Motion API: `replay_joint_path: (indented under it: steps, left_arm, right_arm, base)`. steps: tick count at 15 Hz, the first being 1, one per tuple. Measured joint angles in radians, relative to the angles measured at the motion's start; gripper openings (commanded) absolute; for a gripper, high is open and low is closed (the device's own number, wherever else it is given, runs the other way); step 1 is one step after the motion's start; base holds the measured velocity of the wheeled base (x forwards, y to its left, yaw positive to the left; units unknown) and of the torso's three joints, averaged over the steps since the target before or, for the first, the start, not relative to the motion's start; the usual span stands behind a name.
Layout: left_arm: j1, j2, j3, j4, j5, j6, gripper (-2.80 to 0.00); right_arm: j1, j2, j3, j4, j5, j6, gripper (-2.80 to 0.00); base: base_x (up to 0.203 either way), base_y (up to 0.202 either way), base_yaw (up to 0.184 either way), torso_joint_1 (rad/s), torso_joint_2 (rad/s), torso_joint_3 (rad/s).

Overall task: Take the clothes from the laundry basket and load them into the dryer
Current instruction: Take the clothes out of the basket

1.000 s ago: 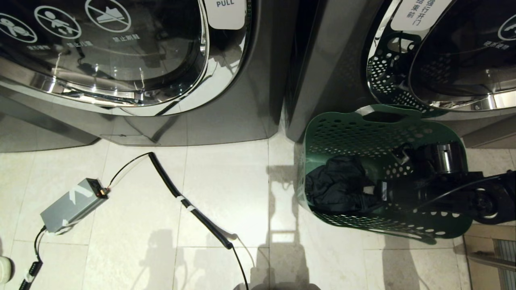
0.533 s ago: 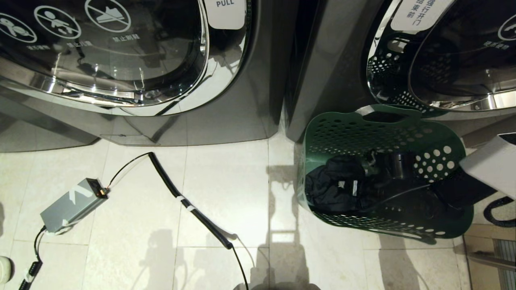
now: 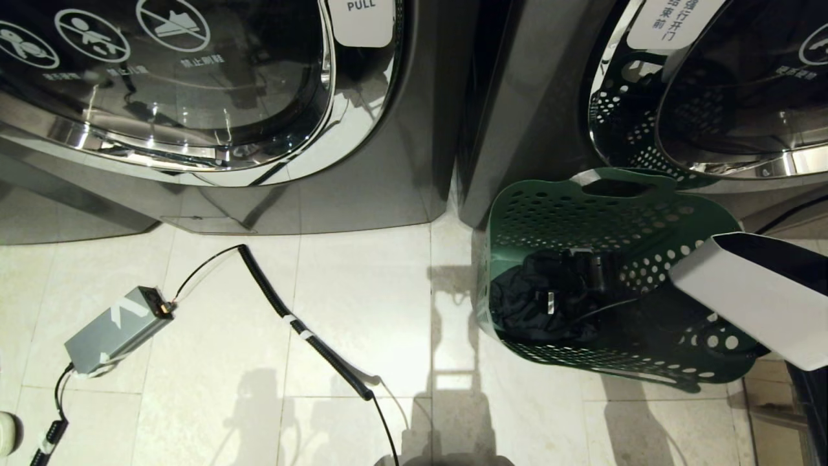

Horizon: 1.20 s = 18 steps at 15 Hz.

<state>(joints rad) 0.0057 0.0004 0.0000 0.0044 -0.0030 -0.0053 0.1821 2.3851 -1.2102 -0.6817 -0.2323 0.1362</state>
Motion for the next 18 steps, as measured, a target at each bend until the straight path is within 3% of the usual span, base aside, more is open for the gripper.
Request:
replay_joint_path:
  steps: [6,7,18]
  left_arm:
    - [0.000,0.000,0.000,0.000,0.000,0.000,-2.80]
    - [0.000,0.000,0.000,0.000,0.000,0.000,-2.80]
    - [0.000,0.000,0.000,0.000,0.000,0.000,-2.80]
  right_arm:
    - [0.014,0.095,-0.087,0.001,0.006,0.001,0.00]
    - [0.016,0.107,-0.098,0.002,0.007,0.001,-2.80]
    - [0.020,0.101,-0.098,0.025,0.009,0.010,-2.80]
  base:
    - [0.000,0.000,0.000,0.000,0.00,0.000]
    - [0.000,0.000,0.000,0.000,0.00,0.000]
    - [0.000,0.000,0.000,0.000,0.00,0.000]
